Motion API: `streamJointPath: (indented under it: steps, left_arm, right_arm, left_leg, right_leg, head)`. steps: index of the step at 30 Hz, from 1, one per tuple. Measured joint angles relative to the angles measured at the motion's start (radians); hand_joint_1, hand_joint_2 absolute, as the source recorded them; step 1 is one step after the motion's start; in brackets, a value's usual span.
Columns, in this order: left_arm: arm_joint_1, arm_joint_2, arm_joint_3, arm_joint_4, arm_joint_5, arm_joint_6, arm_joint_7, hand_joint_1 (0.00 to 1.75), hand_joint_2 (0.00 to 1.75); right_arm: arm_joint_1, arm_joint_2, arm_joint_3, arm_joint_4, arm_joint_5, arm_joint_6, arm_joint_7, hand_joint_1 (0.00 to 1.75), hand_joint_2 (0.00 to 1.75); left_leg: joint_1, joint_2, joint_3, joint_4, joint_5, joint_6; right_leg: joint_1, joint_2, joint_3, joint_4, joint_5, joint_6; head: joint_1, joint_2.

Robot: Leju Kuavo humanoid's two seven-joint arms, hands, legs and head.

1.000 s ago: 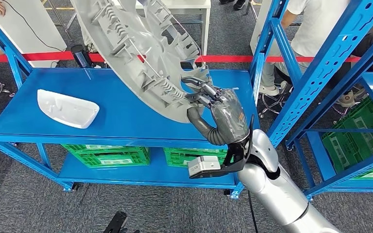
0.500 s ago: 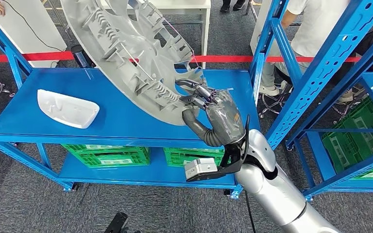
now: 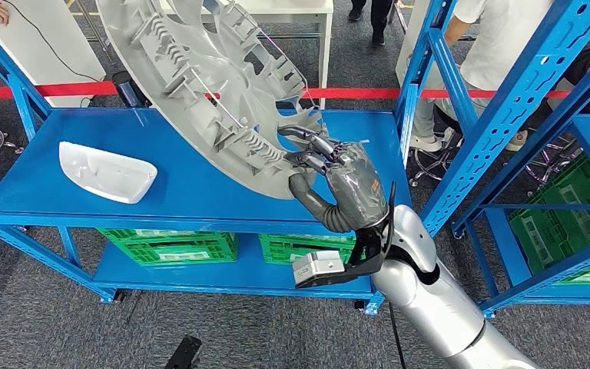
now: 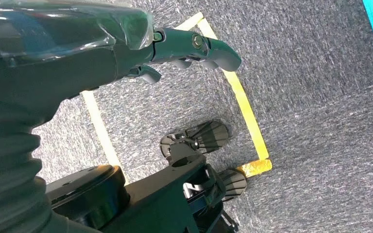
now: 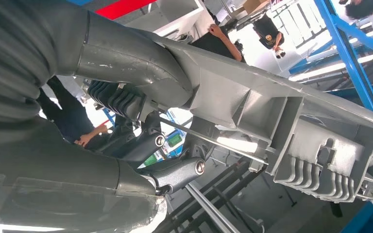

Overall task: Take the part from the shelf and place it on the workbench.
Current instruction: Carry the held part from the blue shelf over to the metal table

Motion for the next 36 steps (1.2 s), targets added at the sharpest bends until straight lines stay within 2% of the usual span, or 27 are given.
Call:
streamJointPath:
  steps: [9, 14, 18, 21, 22, 23, 25, 26, 27, 28, 29, 30, 31, 32, 33, 34, 36]
  left_arm:
    - [0.000, 0.000, 0.000, 0.000, -0.003, -0.004, 0.000, 0.00, 1.75]
    - [0.000, 0.001, 0.000, 0.000, -0.007, -0.014, 0.000, 0.00, 1.75]
    - [-0.001, 0.002, 0.000, 0.000, -0.007, -0.014, 0.000, 0.00, 1.75]
    - [-0.002, 0.001, 0.000, -0.001, -0.007, -0.014, 0.000, 0.00, 1.75]
    - [-0.003, 0.001, 0.000, -0.001, -0.007, -0.014, 0.000, 0.00, 1.75]
    - [-0.004, 0.000, 0.000, -0.001, -0.007, -0.014, 0.000, 0.00, 1.75]
    - [-0.006, -0.002, 0.000, -0.002, -0.007, -0.014, 0.000, 0.00, 1.75]
    - [-0.006, -0.002, 0.000, -0.002, -0.006, -0.015, 0.000, 0.00, 1.75]
    - [-0.006, -0.003, 0.000, -0.002, -0.006, -0.015, 0.000, 0.00, 1.75]
    - [-0.006, -0.004, 0.000, -0.002, -0.006, -0.015, 0.000, 0.00, 1.75]
    - [-0.006, -0.005, 0.000, -0.002, -0.005, -0.015, 0.000, 0.00, 1.75]
    - [-0.006, -0.006, 0.000, -0.002, -0.005, -0.015, 0.000, 0.00, 1.75]
    - [-0.006, -0.006, 0.000, -0.002, -0.005, -0.015, 0.000, 0.00, 1.75]
    - [-0.006, -0.006, 0.000, -0.002, -0.005, -0.015, 0.000, 0.00, 1.75]
    - [-0.006, -0.006, 0.000, -0.002, -0.005, -0.015, 0.000, 0.00, 1.75]
    - [-0.006, -0.006, 0.000, -0.002, -0.005, -0.016, 0.000, 0.00, 1.75]
    - [-0.005, -0.004, 0.000, -0.002, -0.004, -0.016, 0.000, 0.00, 1.75]
  right_arm:
    - [0.000, -0.003, 0.000, 0.000, -0.001, 0.000, -0.003, 1.75, 1.75]
    - [-0.001, -0.009, 0.000, 0.000, -0.009, 0.000, -0.006, 1.75, 1.75]
    - [-0.001, -0.011, 0.000, 0.000, -0.012, 0.000, -0.006, 1.75, 1.75]
    - [-0.002, -0.011, 0.000, 0.000, -0.012, -0.001, -0.006, 1.75, 1.75]
    - [-0.004, -0.013, 0.000, 0.000, -0.012, -0.001, -0.006, 1.75, 1.75]
    - [-0.006, -0.014, 0.000, 0.000, -0.012, -0.001, -0.006, 1.75, 1.75]
    - [-0.009, -0.018, 0.001, 0.000, -0.012, -0.002, -0.007, 1.75, 1.75]
    - [-0.009, -0.020, 0.001, 0.000, -0.012, -0.002, -0.007, 1.75, 1.75]
    - [-0.009, -0.022, 0.001, 0.000, -0.012, -0.002, -0.007, 1.75, 1.75]
    - [-0.009, -0.024, 0.001, 0.000, -0.012, -0.002, -0.007, 1.75, 1.75]
    - [-0.009, -0.025, 0.001, 0.000, -0.012, -0.002, -0.007, 1.75, 1.75]
    - [-0.010, -0.026, 0.001, 0.000, -0.012, -0.002, -0.007, 1.75, 1.75]
    - [-0.011, -0.026, 0.001, 0.000, -0.012, -0.002, -0.007, 1.75, 1.75]
    - [-0.012, -0.026, 0.001, 0.000, -0.012, -0.002, -0.007, 1.75, 1.75]
    - [-0.013, -0.026, 0.001, 0.000, -0.012, -0.002, -0.007, 1.75, 1.75]
    - [-0.013, -0.026, 0.001, 0.000, -0.013, -0.002, -0.007, 1.75, 1.75]
    - [-0.014, -0.026, 0.002, 0.001, -0.013, -0.002, -0.008, 1.75, 1.75]
  left_leg:
    - [0.000, 0.000, 0.000, 0.000, 0.000, 0.000]
    - [-0.001, 0.000, -0.002, 0.007, -0.004, 0.006]
    - [-0.002, 0.000, -0.006, 0.015, -0.008, 0.014]
    - [-0.002, 0.001, -0.001, 0.003, 0.006, 0.030]
    - [0.000, 0.003, 0.003, -0.008, 0.014, 0.037]
    - [0.001, 0.004, 0.006, -0.018, 0.021, 0.043]
    - [-0.001, 0.005, 0.001, -0.022, 0.028, 0.049]
    - [-0.002, 0.005, -0.003, -0.020, 0.029, 0.050]
    - [-0.003, 0.005, -0.009, -0.017, 0.031, 0.049]
    - [-0.003, 0.005, -0.015, -0.012, 0.033, 0.048]
    - [-0.003, 0.004, -0.022, -0.006, 0.034, 0.047]
    - [-0.002, 0.004, -0.030, 0.003, 0.034, 0.044]
    - [-0.003, 0.003, -0.039, 0.011, 0.035, 0.040]
    - [-0.004, 0.002, -0.045, 0.019, 0.036, 0.034]
    - [-0.005, 0.002, -0.052, 0.027, 0.038, 0.028]
    - [-0.006, 0.001, -0.057, 0.031, 0.042, 0.021]
    - [-0.003, -0.001, -0.067, 0.039, 0.043, 0.010]
  right_leg:
    - [0.000, 0.000, 0.000, 0.000, 0.000, 0.000]
    - [-0.004, 0.000, 0.000, -0.001, 0.000, 0.001]
    - [-0.005, 0.000, 0.001, -0.001, 0.001, 0.011]
    - [-0.005, 0.000, 0.001, -0.003, 0.002, 0.026]
    - [-0.005, 0.000, -0.007, 0.013, -0.011, 0.025]
    - [-0.004, -0.001, -0.023, 0.051, -0.037, 0.021]
    - [-0.005, -0.002, -0.076, 0.186, -0.108, 0.010]
    - [-0.005, -0.002, -0.100, 0.252, -0.136, 0.009]
    - [-0.006, -0.002, -0.109, 0.289, -0.149, 0.013]
    - [-0.006, -0.003, -0.098, 0.284, -0.146, 0.021]
    - [-0.008, -0.003, -0.064, 0.235, -0.130, 0.030]
    - [-0.010, -0.004, -0.016, 0.158, -0.111, 0.038]
    - [-0.009, -0.004, 0.025, 0.095, -0.095, 0.039]
    - [-0.008, -0.003, 0.052, 0.052, -0.083, 0.037]
    - [-0.007, -0.001, 0.061, 0.035, -0.079, 0.032]
    - [-0.003, 0.001, 0.056, 0.041, -0.076, 0.026]
    - [-0.006, 0.001, 0.044, 0.041, -0.068, 0.013]
  head:
    - [0.000, 0.000]
    - [0.000, 0.000]
    - [0.000, 0.000]
    - [0.000, 0.000]
    - [0.001, 0.000]
    - [0.002, 0.000]
    - [0.002, 0.000]
    - [0.002, 0.000]
    - [0.002, 0.000]
    - [0.002, 0.000]
    - [0.002, 0.000]
    - [0.002, 0.000]
    - [0.002, 0.000]
    - [0.001, 0.000]
    - [0.001, 0.000]
    - [0.001, 0.000]
    - [0.001, 0.000]
